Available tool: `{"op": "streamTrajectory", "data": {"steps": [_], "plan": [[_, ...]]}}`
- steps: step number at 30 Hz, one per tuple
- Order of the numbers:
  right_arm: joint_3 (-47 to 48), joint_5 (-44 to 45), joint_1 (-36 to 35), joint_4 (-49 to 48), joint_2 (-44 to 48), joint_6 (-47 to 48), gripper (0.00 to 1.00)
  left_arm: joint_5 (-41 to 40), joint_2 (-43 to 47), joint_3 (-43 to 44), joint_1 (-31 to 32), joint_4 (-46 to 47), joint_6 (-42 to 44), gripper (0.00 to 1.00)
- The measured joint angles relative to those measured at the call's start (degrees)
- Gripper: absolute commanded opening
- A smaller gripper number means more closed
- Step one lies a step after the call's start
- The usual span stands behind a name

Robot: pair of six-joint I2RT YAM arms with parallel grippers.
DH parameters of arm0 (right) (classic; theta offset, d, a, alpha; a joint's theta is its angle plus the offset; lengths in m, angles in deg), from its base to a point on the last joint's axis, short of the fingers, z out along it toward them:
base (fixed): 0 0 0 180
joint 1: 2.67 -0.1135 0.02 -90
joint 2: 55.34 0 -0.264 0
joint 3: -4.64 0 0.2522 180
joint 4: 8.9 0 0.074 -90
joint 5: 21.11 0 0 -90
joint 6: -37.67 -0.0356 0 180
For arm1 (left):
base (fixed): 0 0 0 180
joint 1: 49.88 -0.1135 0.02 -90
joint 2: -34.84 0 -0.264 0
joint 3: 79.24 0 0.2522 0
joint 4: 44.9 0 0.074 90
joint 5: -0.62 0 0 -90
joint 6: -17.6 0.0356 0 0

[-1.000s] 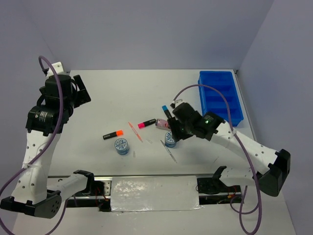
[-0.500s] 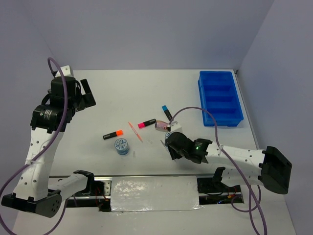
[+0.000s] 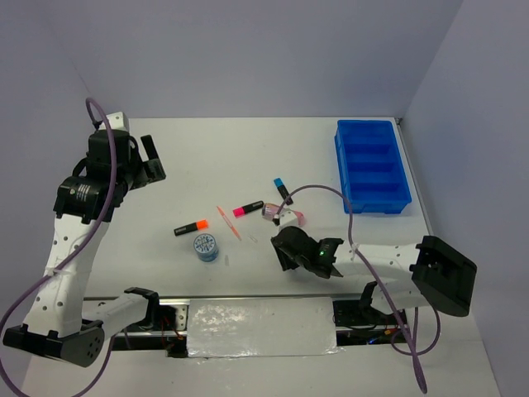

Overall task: Sort the stationery into containers
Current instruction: Pick up the pen from the center of the board.

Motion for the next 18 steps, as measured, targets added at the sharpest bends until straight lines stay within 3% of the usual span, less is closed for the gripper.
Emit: {"op": "streamTrajectory", "data": {"steps": [10, 14, 16, 18], "plan": [[-0.17, -0.02, 0.00, -6.40, -5.84, 0.63, 0.44, 2.27, -0.48, 0.00, 0.00, -0.02, 0.02, 0.99], [-0.70, 0.37, 0.00, -8.44, -6.23, 0.35, 0.29, 2.58, -0.48, 0.00, 0.00, -0.02, 0.02, 0.99], [-1.03, 0.52, 0.00, -9.27, -6.23, 0.09, 0.13, 2.78, -0.50, 0.00, 0.00, -0.02, 0.02, 0.99], [-1.14, 0.61, 0.00, -9.70, -6.32, -0.28, 0.03, 2.97, -0.50, 0.00, 0.00, -0.02, 0.02, 0.99]]}}
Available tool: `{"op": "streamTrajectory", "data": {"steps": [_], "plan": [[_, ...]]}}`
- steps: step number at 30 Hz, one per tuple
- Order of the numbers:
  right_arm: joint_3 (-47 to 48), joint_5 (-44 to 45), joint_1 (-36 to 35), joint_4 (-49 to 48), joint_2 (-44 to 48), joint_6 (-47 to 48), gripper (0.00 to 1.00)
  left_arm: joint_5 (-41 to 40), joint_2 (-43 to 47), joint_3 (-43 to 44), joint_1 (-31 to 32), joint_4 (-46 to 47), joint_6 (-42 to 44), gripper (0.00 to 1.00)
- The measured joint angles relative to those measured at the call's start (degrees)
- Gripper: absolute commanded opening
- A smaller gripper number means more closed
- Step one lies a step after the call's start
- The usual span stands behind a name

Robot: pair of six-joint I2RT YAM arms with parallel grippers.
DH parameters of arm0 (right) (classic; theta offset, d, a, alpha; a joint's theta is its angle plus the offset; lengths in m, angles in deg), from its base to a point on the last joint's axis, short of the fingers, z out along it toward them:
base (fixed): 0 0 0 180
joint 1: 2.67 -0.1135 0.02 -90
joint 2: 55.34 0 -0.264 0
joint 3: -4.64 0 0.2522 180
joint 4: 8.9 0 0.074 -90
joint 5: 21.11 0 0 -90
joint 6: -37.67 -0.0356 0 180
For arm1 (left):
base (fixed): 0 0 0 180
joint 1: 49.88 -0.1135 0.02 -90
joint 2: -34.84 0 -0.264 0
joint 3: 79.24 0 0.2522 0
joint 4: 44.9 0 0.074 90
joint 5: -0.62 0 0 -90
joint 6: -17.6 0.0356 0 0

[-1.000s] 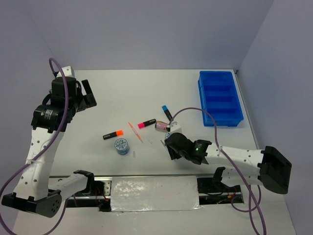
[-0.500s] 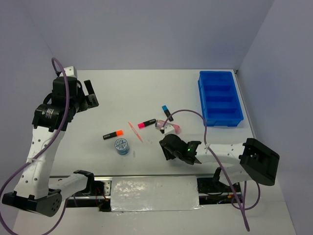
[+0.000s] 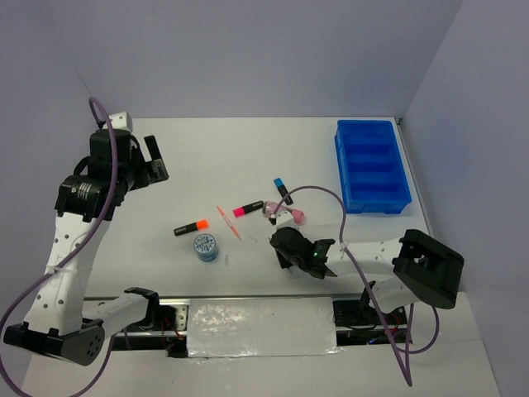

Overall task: Sort the stationery into containers
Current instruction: Pick up the pen from the center of the board, then pick up the pen cap from the center of the board.

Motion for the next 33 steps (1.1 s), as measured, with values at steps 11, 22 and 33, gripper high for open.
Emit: {"op": "streamTrajectory", "data": {"steps": [11, 22, 33], "plan": [[2.60, -2.93, -3.61, 8.87, 7.28, -2.08, 0.00, 1.90, -3.39, 2.51, 0.00, -1.60, -2.16, 0.99], [29.38, 5.66, -3.85, 29.75, 25.18, -3.28, 0.00, 2.14, -18.60, 6.56, 14.93, -1.07, -20.35, 0.97], [31.52, 10.19, -3.82, 54.82, 34.73, -12.55, 0.00, -6.62, -32.39, 6.64, 35.93, -2.08, -40.11, 0.86]]}}
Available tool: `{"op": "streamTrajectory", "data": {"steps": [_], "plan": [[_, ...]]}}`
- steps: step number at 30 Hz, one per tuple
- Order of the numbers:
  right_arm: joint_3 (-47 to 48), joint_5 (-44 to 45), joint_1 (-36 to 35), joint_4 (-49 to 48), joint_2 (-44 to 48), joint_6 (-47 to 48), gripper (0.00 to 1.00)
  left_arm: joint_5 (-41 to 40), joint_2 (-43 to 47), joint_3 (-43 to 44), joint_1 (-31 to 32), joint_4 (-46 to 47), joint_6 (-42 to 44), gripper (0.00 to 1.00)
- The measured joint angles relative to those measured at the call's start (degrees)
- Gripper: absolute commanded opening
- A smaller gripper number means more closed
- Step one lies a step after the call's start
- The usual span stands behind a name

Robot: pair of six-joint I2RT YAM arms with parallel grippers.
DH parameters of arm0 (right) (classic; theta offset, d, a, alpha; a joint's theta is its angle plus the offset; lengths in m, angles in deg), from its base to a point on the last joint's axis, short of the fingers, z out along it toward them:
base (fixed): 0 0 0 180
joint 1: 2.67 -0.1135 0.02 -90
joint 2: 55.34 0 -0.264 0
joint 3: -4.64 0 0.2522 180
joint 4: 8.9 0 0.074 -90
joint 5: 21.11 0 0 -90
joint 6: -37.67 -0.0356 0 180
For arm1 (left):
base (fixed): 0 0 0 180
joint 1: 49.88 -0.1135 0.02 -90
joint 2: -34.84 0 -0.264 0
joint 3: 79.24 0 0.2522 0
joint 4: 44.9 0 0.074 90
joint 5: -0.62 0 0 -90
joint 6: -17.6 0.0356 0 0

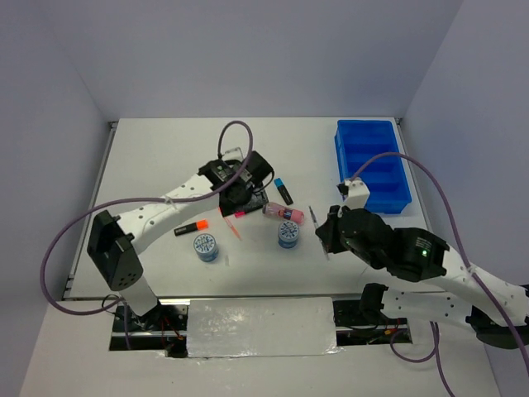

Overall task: Sort the stationery into containers
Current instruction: Pick up the pen cap from the center of the board.

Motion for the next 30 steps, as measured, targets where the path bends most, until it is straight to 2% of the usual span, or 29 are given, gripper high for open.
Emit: {"op": "streamTrajectory", "data": {"steps": [5, 11, 12, 13, 21, 30], "plan": [[-0.24, 0.37, 0.02, 3.98, 3.61, -1.49, 0.00, 1.14, -3.21, -5.20, 2.49, -0.11, -10.69, 0.85], [-0.46, -0.26, 0.02, 4.96, 4.13, -0.96, 0.00, 2.60, -7.04, -6.69, 2.69, 1.20, -19.69, 0.75], [-0.48, -0.52, 0.02, 4.92, 4.39, -0.63, 0.00, 2.91, -8.09, -6.69, 2.69, 1.66, -20.72, 0.73], [-0.55, -0.72, 0.02, 4.87, 4.59, -0.31, 0.00, 3.26, -9.35, -6.67, 2.69, 2.23, -21.79, 0.66], [-0.74, -3.69, 0.02, 4.15, 4.98, 3.17, 0.00, 6.10, -16.39, -8.02, 2.69, 6.49, -25.38, 0.67], [-0.79, -6.23, 0.02, 4.00, 5.01, 7.34, 0.00, 7.23, -18.25, -9.22, 2.69, 8.79, -28.06, 0.58]]}}
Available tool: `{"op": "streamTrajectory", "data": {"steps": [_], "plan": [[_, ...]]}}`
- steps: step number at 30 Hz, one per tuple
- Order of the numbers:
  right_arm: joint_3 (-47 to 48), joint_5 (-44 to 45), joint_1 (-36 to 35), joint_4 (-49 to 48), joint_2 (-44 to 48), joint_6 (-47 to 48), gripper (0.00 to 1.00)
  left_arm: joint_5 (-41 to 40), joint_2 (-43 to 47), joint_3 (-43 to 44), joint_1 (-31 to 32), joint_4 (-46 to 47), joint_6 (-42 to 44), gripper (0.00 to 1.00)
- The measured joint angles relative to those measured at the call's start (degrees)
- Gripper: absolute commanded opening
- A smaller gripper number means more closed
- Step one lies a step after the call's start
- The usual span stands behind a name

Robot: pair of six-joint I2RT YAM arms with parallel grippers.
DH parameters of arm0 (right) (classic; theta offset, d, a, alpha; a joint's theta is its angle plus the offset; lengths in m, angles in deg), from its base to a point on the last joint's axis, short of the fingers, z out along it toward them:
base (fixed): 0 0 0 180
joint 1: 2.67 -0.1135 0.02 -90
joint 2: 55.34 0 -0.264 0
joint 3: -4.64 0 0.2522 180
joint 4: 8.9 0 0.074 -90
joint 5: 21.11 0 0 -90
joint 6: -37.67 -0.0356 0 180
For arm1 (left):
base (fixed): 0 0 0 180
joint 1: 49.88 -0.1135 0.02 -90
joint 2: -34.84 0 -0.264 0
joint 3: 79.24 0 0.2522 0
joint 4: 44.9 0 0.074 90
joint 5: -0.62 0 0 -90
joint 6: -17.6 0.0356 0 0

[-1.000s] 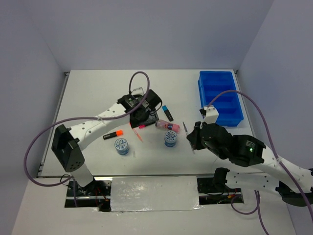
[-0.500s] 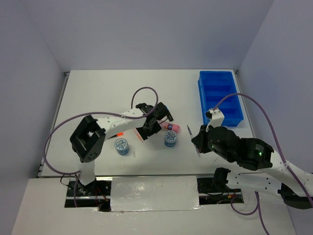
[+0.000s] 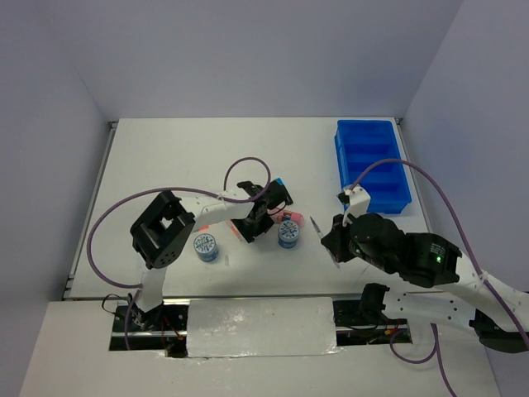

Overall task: Sort the stationery into containers
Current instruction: Pick up the pen cap from the center of the board.

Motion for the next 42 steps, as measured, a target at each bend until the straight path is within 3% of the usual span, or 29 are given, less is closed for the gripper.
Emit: {"op": "streamTrajectory", "data": {"steps": [25, 29, 37, 42], "plan": [[-1.42, -3.10, 0.00, -1.01, -0.26, 4.11, 0.00, -1.75, -1.09, 0.09, -1.22, -2.86, -2.84, 0.58], [-1.42, -3.39, 0.00, -1.44, -0.81, 4.28, 0.00, -1.75, -1.09, -0.04, -1.90, -2.95, -2.78, 0.51], [-1.42, -3.78, 0.00, -2.14, -2.05, 4.68, 0.00, -1.57, -1.09, -0.04, -1.90, -2.99, -2.60, 0.49], [-1.42, -3.78, 0.00, -2.49, -2.25, 4.87, 0.00, -0.83, -1.14, -0.04, -1.77, -2.95, -2.54, 0.35]]}}
